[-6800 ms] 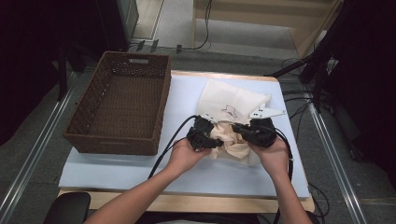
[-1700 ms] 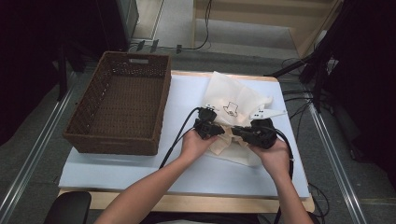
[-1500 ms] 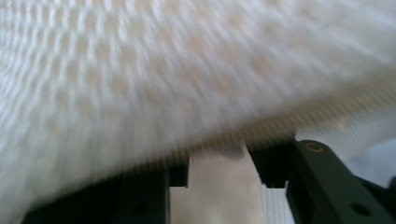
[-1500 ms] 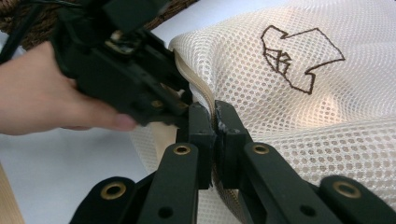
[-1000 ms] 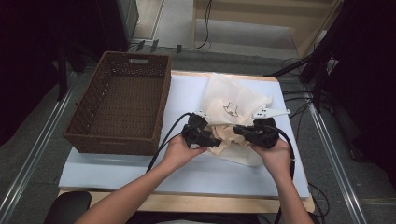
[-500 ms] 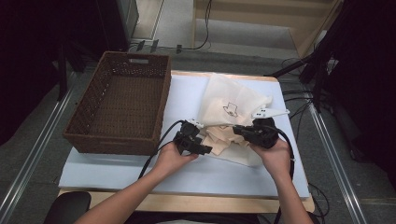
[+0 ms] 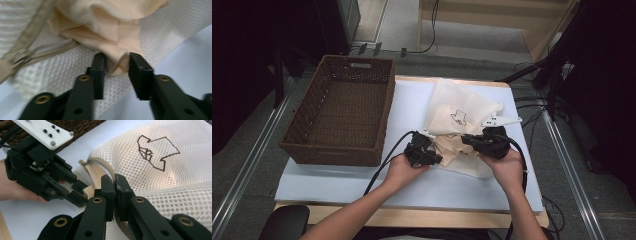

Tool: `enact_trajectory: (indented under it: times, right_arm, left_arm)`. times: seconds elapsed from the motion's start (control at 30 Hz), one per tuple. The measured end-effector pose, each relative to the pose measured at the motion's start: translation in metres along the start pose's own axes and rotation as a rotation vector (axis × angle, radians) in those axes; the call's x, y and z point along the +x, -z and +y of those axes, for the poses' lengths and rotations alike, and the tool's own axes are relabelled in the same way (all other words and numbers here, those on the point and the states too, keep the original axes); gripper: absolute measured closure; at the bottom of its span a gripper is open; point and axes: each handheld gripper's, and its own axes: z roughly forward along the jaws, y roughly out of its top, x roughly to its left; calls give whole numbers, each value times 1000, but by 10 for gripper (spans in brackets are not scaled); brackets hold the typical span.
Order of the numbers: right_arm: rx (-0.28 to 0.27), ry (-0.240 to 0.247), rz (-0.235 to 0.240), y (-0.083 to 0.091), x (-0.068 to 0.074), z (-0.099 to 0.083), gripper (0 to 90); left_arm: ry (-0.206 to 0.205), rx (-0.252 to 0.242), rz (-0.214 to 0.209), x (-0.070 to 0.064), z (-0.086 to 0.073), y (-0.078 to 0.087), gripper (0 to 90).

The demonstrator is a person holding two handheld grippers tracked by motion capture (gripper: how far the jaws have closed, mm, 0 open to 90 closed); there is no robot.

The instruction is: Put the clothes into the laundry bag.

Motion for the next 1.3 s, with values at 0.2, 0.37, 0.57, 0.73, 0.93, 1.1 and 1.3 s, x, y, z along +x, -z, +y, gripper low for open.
enact_trajectory:
  times: [0.2, 0.37, 0.57, 0.73, 0.93, 1.1, 1.3]
  right_arm:
    - [0, -1, 3, -1, 1, 0, 881]
    - [1, 2, 6, 0, 1, 0, 881]
    - [-5, -2, 6, 1, 1, 0, 881]
    - [-3, -4, 6, 1, 0, 0, 881]
    - [0, -9, 6, 0, 0, 0, 881]
    - [14, -19, 9, -1, 0, 0, 881]
    - [24, -4, 10, -3, 2, 0, 882]
  left_arm:
    - [-13, -18, 1, -6, 12, -9, 886]
    - [-19, -71, 7, -11, 30, -5, 897]
    - [-48, -143, 22, -20, 49, 6, 897]
    - [-61, -150, 43, -21, 53, -4, 896]
    - [-50, -137, 55, -15, 51, -22, 894]
    - [-53, -132, 80, -9, 51, -31, 892]
    - [-15, -131, 92, -5, 54, -38, 891]
